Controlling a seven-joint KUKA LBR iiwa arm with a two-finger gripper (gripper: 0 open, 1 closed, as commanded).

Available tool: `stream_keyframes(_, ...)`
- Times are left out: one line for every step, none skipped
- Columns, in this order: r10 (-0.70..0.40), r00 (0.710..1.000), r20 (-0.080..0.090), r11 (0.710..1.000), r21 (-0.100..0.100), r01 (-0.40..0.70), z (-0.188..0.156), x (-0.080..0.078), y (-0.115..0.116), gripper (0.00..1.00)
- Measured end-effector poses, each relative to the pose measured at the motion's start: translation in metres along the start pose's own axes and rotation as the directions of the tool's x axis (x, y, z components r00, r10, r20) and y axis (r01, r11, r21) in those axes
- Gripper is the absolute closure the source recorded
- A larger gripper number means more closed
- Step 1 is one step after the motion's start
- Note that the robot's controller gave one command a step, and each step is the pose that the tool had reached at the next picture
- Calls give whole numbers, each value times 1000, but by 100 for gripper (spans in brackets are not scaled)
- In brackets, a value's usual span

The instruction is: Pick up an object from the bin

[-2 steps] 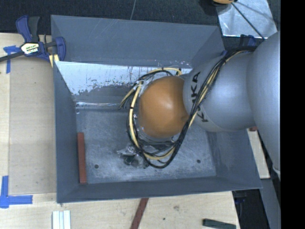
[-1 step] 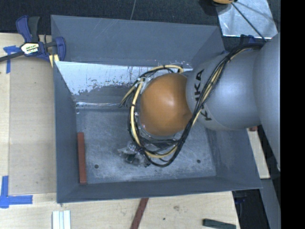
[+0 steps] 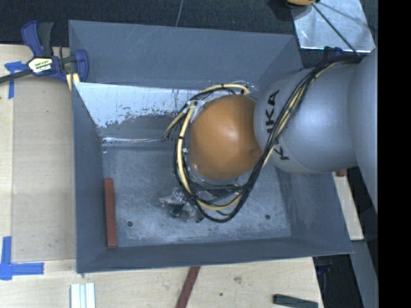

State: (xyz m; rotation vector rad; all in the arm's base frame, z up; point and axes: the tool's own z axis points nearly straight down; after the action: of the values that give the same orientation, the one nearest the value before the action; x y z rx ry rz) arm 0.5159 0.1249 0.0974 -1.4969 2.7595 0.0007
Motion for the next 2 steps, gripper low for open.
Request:
stream_keyframes(0, 1000, -4, 1000, -4, 0, -12, 1, 1, 100)
stream_keyframes(1, 1000, -6, 1000, -6, -1, -36, 1, 2, 100)
